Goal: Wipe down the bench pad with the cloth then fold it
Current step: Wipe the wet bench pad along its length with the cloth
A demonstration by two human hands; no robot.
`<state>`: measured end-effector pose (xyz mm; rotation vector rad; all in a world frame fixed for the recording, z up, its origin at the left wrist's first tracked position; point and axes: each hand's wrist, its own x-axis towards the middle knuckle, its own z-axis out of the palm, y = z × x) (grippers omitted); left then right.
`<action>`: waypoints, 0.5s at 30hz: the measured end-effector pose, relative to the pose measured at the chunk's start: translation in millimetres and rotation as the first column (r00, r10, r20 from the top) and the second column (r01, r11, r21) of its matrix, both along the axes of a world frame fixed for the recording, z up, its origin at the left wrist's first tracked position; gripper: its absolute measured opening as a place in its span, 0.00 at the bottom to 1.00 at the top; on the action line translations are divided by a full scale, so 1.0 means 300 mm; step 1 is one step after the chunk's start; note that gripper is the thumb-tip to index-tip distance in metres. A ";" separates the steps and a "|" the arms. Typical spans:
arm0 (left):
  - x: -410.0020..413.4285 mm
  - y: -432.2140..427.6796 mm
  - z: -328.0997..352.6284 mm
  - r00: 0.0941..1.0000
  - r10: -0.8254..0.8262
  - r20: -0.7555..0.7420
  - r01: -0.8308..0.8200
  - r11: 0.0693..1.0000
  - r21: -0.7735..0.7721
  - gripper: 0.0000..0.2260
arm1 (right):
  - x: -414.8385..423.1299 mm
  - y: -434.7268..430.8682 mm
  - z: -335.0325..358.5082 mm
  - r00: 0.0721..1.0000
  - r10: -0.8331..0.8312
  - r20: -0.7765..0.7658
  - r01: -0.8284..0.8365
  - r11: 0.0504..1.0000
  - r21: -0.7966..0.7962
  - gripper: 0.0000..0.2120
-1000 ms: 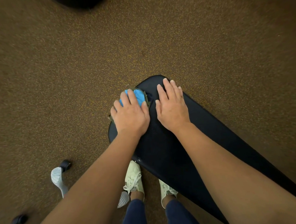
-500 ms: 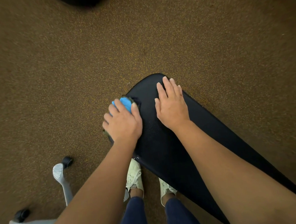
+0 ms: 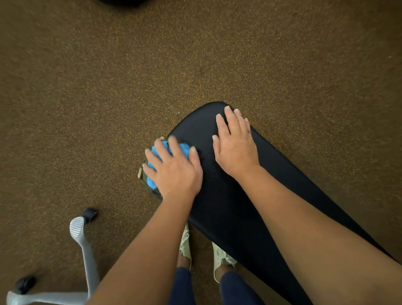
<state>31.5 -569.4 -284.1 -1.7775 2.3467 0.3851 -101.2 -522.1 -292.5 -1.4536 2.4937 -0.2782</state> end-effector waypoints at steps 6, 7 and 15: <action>0.101 -0.013 -0.014 0.956 -0.287 -0.055 0.283 0.957 -0.065 0.29 | -0.001 0.006 -0.005 1.000 0.009 0.007 -0.009 1.000 -0.001 0.25; 0.153 0.008 -0.020 0.949 -0.308 -0.072 0.303 0.950 -0.077 0.29 | 0.000 0.005 -0.006 1.000 0.007 0.002 -0.007 1.000 -0.006 0.25; 0.118 0.013 -0.011 0.984 0.139 -0.107 -0.138 0.990 0.020 0.31 | 0.003 -0.001 -0.007 1.000 0.006 -0.010 -0.006 1.000 0.018 0.25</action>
